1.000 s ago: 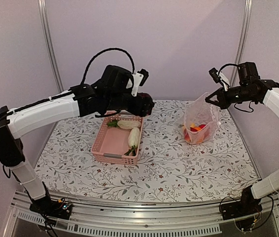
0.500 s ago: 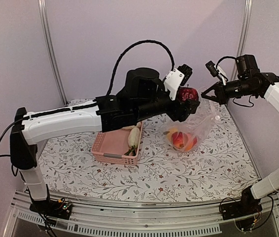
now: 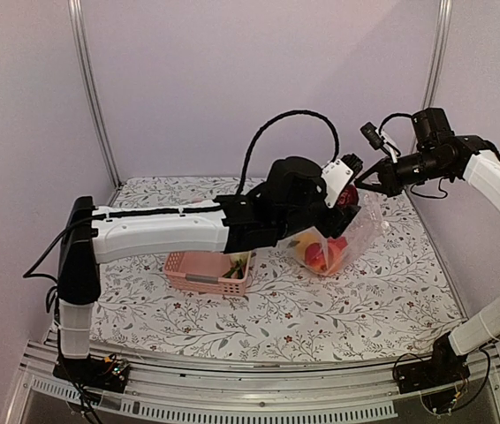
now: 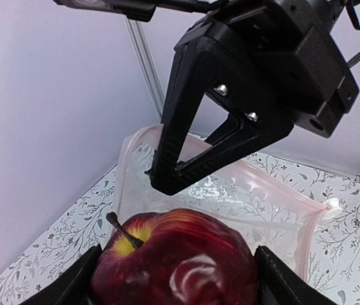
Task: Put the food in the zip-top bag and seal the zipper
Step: Place the fake fruit in the zipper food storage bag.
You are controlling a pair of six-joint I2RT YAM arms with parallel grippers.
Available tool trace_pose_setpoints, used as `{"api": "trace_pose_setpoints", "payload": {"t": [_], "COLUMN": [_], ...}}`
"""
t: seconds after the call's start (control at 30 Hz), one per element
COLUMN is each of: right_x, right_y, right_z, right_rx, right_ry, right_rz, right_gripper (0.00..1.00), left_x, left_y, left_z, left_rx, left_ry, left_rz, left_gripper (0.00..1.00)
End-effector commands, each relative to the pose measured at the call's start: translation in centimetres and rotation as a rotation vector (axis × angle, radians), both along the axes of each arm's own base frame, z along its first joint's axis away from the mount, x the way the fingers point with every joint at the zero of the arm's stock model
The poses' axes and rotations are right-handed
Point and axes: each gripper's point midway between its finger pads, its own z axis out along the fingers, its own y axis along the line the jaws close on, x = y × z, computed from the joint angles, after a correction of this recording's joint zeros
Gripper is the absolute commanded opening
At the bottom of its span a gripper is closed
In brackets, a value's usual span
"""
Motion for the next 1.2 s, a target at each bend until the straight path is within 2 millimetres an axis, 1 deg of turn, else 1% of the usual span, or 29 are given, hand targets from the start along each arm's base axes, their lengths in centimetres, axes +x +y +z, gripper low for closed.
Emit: {"api": "trace_pose_setpoints", "payload": {"t": [0.0,0.07,0.17,0.23,0.43,0.53,0.57,0.63,0.7,0.8,0.83,0.9,0.97,1.0,1.07,1.17], "right_x": [0.3,0.8,1.2,1.4,1.7,1.7,1.7,1.7,1.7,1.7,1.7,1.8,1.8,1.6,1.5,1.4], "right_y": [0.2,0.0,0.0,0.0,0.1,0.2,0.1,0.1,-0.1,-0.2,-0.4,-0.6,-0.8,-0.8,-0.9,-0.9], "right_z": [-0.3,-0.3,-0.3,-0.5,0.6,0.7,0.6,0.4,0.2,0.2,0.1,0.0,-0.4,-0.6,-1.0,-1.7], "right_rx": [0.003,-0.009,-0.016,-0.013,0.001,0.001,-0.001,-0.006,-0.011,-0.022,-0.028,-0.04,-0.052,-0.053,-0.057,-0.065], "right_ry": [0.001,-0.004,-0.003,0.003,-0.001,0.004,0.005,0.009,0.011,0.0,-0.004,-0.01,-0.01,-0.009,-0.002,0.011], "right_rz": [-0.002,-0.026,-0.04,-0.04,-0.049,-0.051,-0.054,-0.056,-0.06,-0.066,-0.071,-0.081,-0.089,-0.09,-0.09,-0.089], "right_gripper": [0.0,0.0,0.0,0.0,0.0,0.0,0.0,0.0,0.0,0.0,0.0,0.0,0.01,0.01,0.01,0.01], "left_x": [0.1,0.1,0.0,0.1,0.5,0.4,0.5,0.5,0.4,-0.5,-0.7,-0.3,0.0,0.0,-0.1,-1.1], "left_y": [-0.8,-1.0,-1.4,-1.6,-2.4,-2.3,-2.0,-0.7,1.3,4.1,5.1,7.0,8.5,8.8,9.1,8.1], "left_z": [1.4,1.3,1.4,0.4,0.7,1.7,2.2,3.9,5.8,6.3,6.2,5.0,3.3,2.8,1.6,0.8], "left_rx": [-0.006,0.004,0.009,0.062,0.066,0.043,0.036,0.019,-0.006,-0.003,0.002,-0.009,-0.041,-0.078,-0.16,-0.231], "left_ry": [-0.05,-0.055,-0.069,-0.064,-0.078,-0.088,-0.094,-0.107,-0.101,-0.063,-0.042,0.071,0.227,0.295,0.418,0.538], "left_rz": [0.02,0.015,0.006,-0.003,-0.001,0.006,0.019,0.068,0.114,0.107,0.097,0.098,0.088,0.08,0.086,0.065], "left_gripper": [0.74,0.76,0.83,0.86,0.86,0.86,0.88,0.93,0.95,0.95,0.95,0.93,0.89,0.87,0.84,0.82]}}
